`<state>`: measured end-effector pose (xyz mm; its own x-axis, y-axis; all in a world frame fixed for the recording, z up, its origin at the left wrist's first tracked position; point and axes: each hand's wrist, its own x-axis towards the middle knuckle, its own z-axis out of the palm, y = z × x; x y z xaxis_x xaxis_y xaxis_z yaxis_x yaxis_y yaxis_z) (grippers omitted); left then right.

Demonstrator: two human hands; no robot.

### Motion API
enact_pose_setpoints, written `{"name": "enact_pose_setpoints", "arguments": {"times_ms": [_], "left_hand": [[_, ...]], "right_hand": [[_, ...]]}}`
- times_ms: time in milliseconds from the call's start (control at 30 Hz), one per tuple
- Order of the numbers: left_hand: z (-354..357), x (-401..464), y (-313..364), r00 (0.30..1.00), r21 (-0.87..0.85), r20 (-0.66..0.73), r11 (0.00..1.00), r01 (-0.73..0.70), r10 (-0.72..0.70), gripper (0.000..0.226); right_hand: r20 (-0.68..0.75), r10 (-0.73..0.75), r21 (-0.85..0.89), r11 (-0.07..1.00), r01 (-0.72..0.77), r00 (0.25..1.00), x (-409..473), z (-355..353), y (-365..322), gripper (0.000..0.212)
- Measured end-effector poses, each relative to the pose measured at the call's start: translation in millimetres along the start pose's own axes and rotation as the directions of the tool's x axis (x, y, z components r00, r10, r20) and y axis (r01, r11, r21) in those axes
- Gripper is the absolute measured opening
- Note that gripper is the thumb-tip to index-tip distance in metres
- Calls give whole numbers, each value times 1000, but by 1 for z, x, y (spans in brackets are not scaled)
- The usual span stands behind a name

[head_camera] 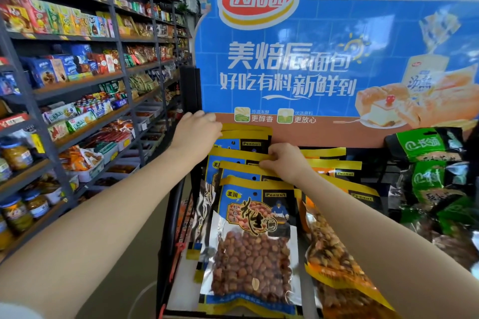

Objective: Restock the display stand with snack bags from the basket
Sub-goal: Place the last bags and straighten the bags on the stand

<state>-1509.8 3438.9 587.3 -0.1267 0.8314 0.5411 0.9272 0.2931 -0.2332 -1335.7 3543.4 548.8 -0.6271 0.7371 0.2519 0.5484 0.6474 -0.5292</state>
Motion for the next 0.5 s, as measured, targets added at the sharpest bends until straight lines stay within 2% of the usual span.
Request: {"name": "enact_pose_setpoints", "arguments": {"times_ms": [100, 200, 267, 367, 433, 500], "left_hand": [[1, -11, 3, 996, -67, -83, 997, -32, 26, 26], [8, -19, 8, 991, -50, 57, 991, -122, 124, 30], [10, -16, 9, 981, -29, 156, 994, -107, 110, 35], [7, -8, 7, 974, -65, 214, 996, -64, 77, 29], [6, -5, 6, 977, -74, 203, 996, -47, 61, 21], [5, -4, 4, 990, -75, 138, 997, 4, 7, 20]], "right_hand": [[-67, 46, 12, 999, -45, 997, 1, 8, 0, 39], [-81, 41, 22, 999, -39, 996, 1, 9, 0, 33], [-82, 32, 21, 999, -30, 996, 2, 8, -1, 29], [-132, 35, 6, 999, -34, 991, 4, 9, -4, 39], [-167, 28, -19, 999, -32, 986, 4, 9, -5, 42], [-137, 35, -33, 999, -40, 990, 2, 5, -5, 42]]}}
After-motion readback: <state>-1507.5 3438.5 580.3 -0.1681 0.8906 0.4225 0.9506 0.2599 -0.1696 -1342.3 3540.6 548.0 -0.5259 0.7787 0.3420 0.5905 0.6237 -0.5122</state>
